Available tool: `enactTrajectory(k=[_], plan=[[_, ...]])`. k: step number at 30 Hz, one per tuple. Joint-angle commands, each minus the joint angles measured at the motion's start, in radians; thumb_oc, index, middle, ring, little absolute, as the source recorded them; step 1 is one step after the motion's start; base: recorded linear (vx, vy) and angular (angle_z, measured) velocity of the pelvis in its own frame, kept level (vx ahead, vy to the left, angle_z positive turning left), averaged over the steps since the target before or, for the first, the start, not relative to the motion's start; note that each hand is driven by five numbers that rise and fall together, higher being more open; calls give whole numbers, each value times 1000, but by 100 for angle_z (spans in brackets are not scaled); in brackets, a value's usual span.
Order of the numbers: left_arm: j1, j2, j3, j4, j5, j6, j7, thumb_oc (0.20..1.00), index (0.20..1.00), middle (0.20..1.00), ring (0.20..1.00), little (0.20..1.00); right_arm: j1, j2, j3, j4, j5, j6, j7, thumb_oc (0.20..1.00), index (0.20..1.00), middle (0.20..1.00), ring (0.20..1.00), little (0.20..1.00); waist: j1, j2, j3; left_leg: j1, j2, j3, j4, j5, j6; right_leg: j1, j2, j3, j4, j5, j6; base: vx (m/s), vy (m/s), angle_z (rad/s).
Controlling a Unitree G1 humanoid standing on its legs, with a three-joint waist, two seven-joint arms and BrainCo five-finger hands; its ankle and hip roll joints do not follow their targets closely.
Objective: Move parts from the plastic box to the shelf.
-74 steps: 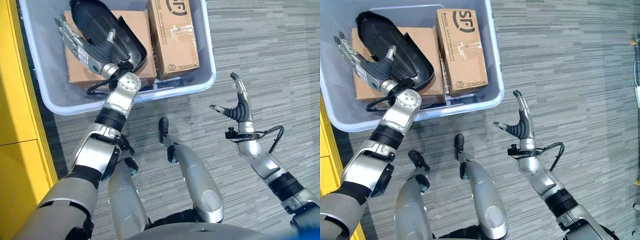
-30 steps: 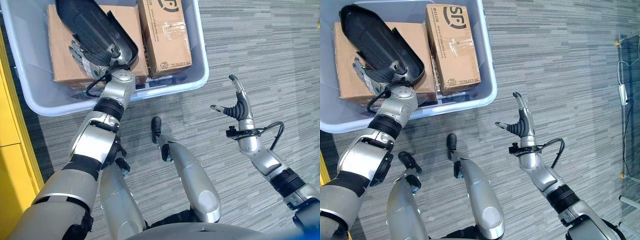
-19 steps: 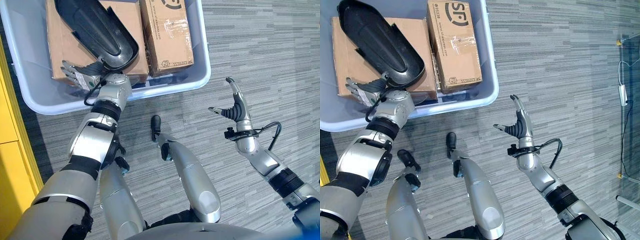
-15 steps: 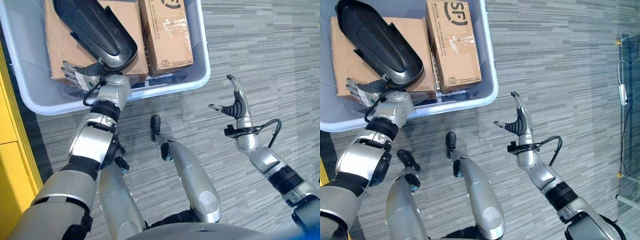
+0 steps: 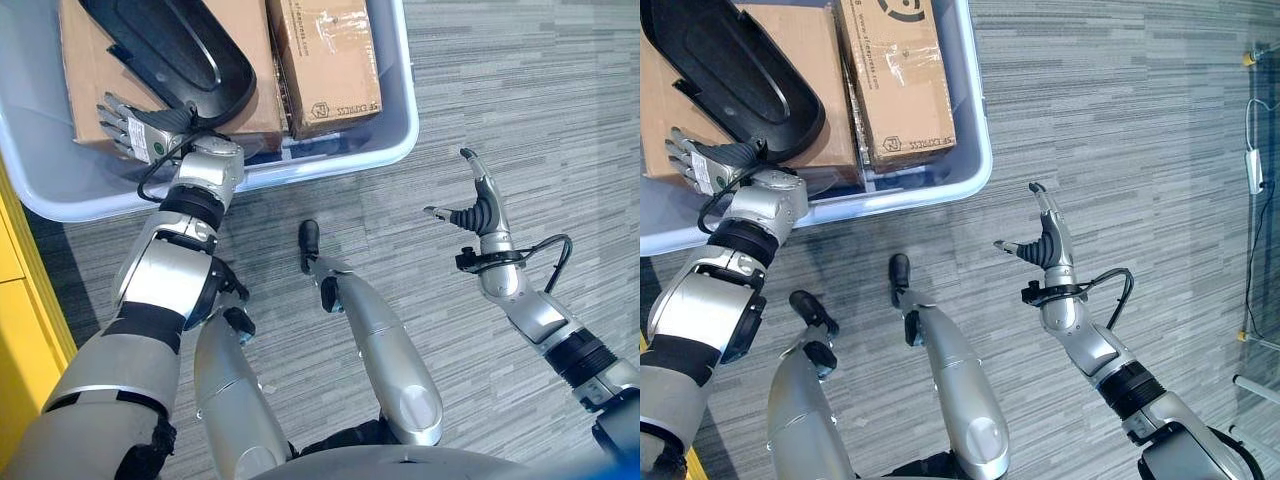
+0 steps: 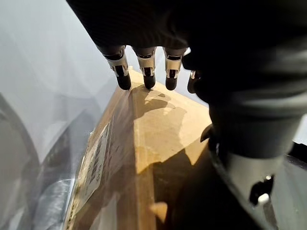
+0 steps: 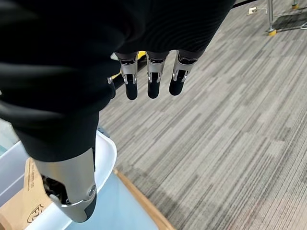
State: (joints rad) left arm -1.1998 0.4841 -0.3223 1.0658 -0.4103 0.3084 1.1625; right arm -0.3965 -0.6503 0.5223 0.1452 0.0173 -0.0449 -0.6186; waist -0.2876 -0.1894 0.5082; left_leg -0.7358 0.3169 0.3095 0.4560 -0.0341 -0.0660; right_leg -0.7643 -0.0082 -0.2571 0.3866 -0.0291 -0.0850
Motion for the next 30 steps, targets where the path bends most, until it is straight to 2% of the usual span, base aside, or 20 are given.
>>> enactTrajectory(k=[1,2,5,8,9,11,14,18,22,24,30], plan=[[-48,55,-66,-29,98,-85,-115,1000,1000,1000,1000,1000,3,-6,-44,-50,-11,-29,-21,1000,1000,1000,1000,1000,2,-112,12,-28,100,-25,171,-55,-61,23,-47,20,50,-60,108,0,0,0],[-52,54,-68,-29,77,-88,-119,1000,1000,1000,1000,1000,3,-5,-45,-47,-14,-32,-20,1000,1000,1000,1000,1000,1,-112,12,-29,100,-26,173,-56,-61,22,-48,20,51,-60,109,0,0,0],[-58,40,-58,-26,-12,-149,-148,1000,1000,1000,1000,1000,2,-4,-43,-50,-16,-25,-19,1000,1000,1000,1000,1000,-1,-113,12,-31,101,-26,174,-56,-62,20,-48,19,50,-59,109,0,0,0],[-64,27,-51,-30,-40,-183,-168,1000,1000,1000,1000,1000,5,-1,-48,-55,-21,-17,-11,1000,1000,1000,1000,1000,-5,-115,12,-35,101,-27,178,-58,-62,16,-48,20,51,-58,110,0,0,0],[-66,19,-48,-47,-40,-229,-198,1000,1000,1000,1000,1000,10,-2,-51,-64,-23,-6,-5,1000,1000,1000,1000,1000,-7,-116,12,-37,101,-26,181,-59,-61,13,-48,20,53,-56,110,0,0,0],[-75,14,-63,-85,-25,-267,-217,1000,1000,1000,1000,1000,26,-8,-58,-69,-18,-15,2,1000,1000,1000,1000,1000,-11,-116,12,-39,103,-26,186,-58,-61,11,-45,24,59,-58,109,0,0,0],[-74,11,-73,-113,1,-288,-223,1000,1000,1000,1000,1000,43,-11,-66,-77,-19,-21,12,1000,1000,1000,1000,1000,-14,-115,12,-37,103,-24,187,-57,-60,13,-43,25,58,-58,108,2,6,-2],[-65,16,-98,-149,80,-277,-233,1000,1000,1000,1000,1000,61,-15,-68,-88,-22,-31,19,1000,1000,1000,1000,1000,-11,-111,12,-32,100,-23,187,-57,-58,18,-42,27,60,-60,109,0,3,-1],[-41,16,-122,-193,83,-223,-266,1000,1000,1000,1000,1000,83,-20,-72,-96,-20,-38,23,1000,1000,1000,1000,1000,-6,-106,12,-31,98,-23,186,-56,-54,20,-43,26,57,-59,108,0,0,0],[-12,16,-114,-236,93,-251,-262,1000,1000,1000,1000,1000,102,-21,-77,-103,-17,-37,21,1000,1000,1000,1000,1000,0,-97,12,-31,96,-24,186,-54,-53,19,-45,26,60,-62,109,0,0,0],[61,5,-106,-362,162,-278,-233,1000,1000,1000,1000,1000,153,-20,-105,-125,-38,-42,21,1000,1000,1000,1000,1000,13,-79,12,-24,88,-24,169,-41,-51,27,-46,27,48,-63,109,0,0,0]])
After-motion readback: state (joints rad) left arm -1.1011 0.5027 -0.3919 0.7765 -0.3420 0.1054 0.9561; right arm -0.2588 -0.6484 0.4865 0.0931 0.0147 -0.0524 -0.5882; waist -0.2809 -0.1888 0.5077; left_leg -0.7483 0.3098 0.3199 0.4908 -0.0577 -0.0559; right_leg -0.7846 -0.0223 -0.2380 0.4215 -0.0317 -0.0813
